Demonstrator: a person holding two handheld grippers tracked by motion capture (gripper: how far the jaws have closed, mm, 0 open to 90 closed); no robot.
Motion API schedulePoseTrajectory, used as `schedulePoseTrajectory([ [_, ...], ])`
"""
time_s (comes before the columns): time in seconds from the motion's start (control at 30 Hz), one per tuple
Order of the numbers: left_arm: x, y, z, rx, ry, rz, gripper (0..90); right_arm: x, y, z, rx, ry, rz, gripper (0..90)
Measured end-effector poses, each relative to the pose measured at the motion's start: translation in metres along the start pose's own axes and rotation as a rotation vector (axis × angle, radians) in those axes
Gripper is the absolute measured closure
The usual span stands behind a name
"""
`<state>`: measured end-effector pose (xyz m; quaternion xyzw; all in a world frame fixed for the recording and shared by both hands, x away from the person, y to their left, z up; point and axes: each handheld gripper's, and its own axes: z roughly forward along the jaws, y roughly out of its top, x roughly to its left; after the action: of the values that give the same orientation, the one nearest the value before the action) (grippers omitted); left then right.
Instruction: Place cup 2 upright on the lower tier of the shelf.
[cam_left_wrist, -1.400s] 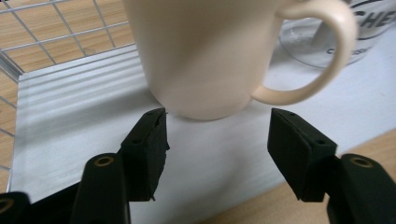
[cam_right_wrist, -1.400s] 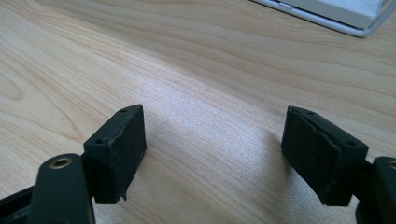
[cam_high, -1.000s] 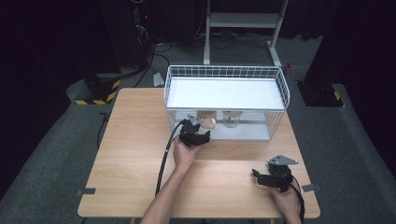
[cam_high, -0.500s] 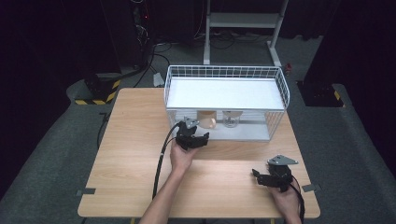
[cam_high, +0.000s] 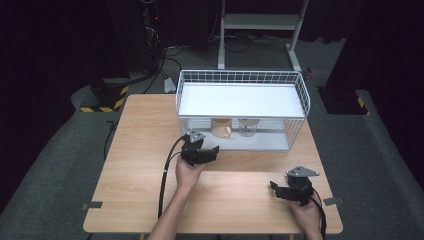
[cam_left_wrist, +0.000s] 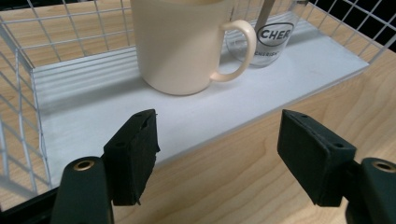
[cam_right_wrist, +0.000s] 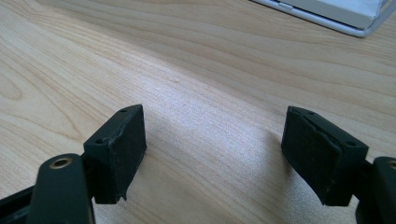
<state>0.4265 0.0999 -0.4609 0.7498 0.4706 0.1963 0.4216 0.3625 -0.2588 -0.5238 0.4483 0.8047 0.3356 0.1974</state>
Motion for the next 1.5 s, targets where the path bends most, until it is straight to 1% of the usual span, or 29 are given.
schedulePoseTrajectory([
  [0.2,0.003,0.0,-0.009,0.001,0.007,0.006,24.6,0.0,0.0,0.0,0.0,0.0,0.0,22.1],
  [0.23,0.004,-0.003,-0.014,-0.019,-0.002,-0.01,24.7,0.0,0.0,0.0,0.001,0.001,0.002,22.1],
  [0.3,0.006,-0.006,-0.018,-0.024,0.001,-0.011,24.7,0.0,0.0,0.0,0.0,0.001,0.001,22.1],
  [0.4,0.009,-0.012,-0.022,-0.021,0.004,-0.025,24.3,0.0,0.0,0.0,0.0,0.0,0.0,22.1],
  [0.47,0.011,-0.013,-0.024,-0.017,0.01,-0.022,24.0,0.0,0.0,0.0,0.0,0.001,-0.001,22.1],
  [0.5,0.012,-0.015,-0.029,-0.021,0.023,-0.022,24.0,0.0,0.0,0.0,0.0,0.0,-0.001,22.1],
  [0.53,0.012,-0.016,-0.031,-0.028,0.026,-0.026,24.0,0.0,0.0,0.0,0.0,0.0,0.0,22.1],
  [0.63,0.014,-0.02,-0.036,-0.04,0.017,-0.042,23.7,0.0,0.0,0.0,0.0,0.0,0.0,22.1],
  [0.7,0.015,-0.023,-0.038,-0.041,0.01,-0.051,23.4,0.0,0.0,0.0,0.0,0.0,0.0,22.1],
  [0.83,0.017,-0.027,-0.041,-0.043,0.011,-0.058,22.5,0.0,0.0,0.0,0.0,0.001,0.001,22.1],
  [0.97,0.018,-0.032,-0.046,-0.042,0.02,-0.056,21.7,0.0,0.0,0.0,0.0,0.0,0.001,22.1],
  [1.13,0.02,-0.039,-0.049,-0.044,0.017,-0.075,20.4,0.0,0.0,0.0,0.0,0.001,0.001,22.1],
  [1.2,0.021,-0.041,-0.05,-0.041,0.024,-0.07,20.0,0.0,0.0,0.0,0.0,0.001,0.001,22.1],
  [1.33,0.022,-0.047,-0.053,-0.037,0.021,-0.078,19.1,0.0,0.0,0.0,0.0,0.0,0.001,22.1],
  [1.5,0.024,-0.053,-0.058,-0.038,0.031,-0.078,18.8,0.0,0.0,0.0,0.0,0.0,0.001,22.1],
])
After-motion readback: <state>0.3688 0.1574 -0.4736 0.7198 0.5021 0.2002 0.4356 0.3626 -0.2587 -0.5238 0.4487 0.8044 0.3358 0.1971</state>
